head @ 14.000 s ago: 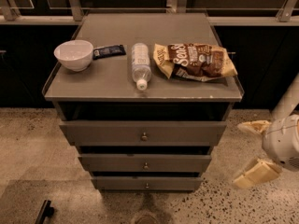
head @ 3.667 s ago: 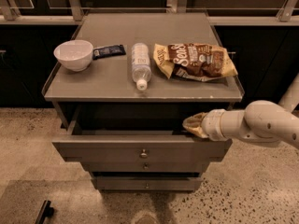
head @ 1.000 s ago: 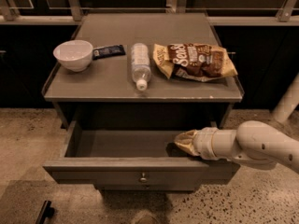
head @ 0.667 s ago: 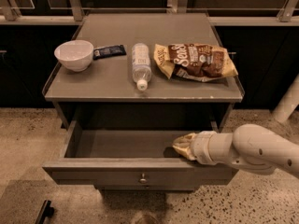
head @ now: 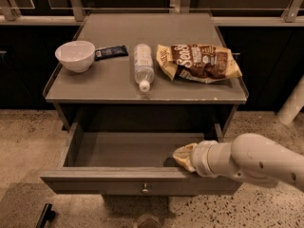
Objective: Open top drawer
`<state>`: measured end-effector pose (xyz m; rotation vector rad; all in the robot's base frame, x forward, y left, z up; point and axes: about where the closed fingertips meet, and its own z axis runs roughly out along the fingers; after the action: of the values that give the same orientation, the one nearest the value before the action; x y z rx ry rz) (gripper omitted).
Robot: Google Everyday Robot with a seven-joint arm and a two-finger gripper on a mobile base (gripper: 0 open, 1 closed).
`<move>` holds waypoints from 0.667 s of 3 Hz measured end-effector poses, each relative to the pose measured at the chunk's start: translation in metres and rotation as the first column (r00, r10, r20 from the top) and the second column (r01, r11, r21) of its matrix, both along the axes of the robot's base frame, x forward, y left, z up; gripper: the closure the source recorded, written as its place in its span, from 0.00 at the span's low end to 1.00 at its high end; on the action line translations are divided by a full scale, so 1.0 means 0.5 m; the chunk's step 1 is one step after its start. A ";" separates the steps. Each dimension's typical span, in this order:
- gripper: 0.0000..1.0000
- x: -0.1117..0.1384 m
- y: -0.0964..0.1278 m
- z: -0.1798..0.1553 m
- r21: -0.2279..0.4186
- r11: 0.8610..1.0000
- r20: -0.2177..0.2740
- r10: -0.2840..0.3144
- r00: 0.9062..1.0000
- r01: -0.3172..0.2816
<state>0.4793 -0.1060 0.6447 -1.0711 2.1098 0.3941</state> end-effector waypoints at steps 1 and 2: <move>1.00 -0.022 0.010 0.007 -0.005 1.000 -0.018 -0.028 0.999 0.028; 1.00 -0.047 0.007 0.020 -0.032 0.995 0.008 -0.091 0.996 0.092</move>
Offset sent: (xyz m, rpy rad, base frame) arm -0.2274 -0.0385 0.1189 -0.3773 -0.3097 -0.8863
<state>0.4558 -0.1024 0.6546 -0.9886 2.1576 0.3127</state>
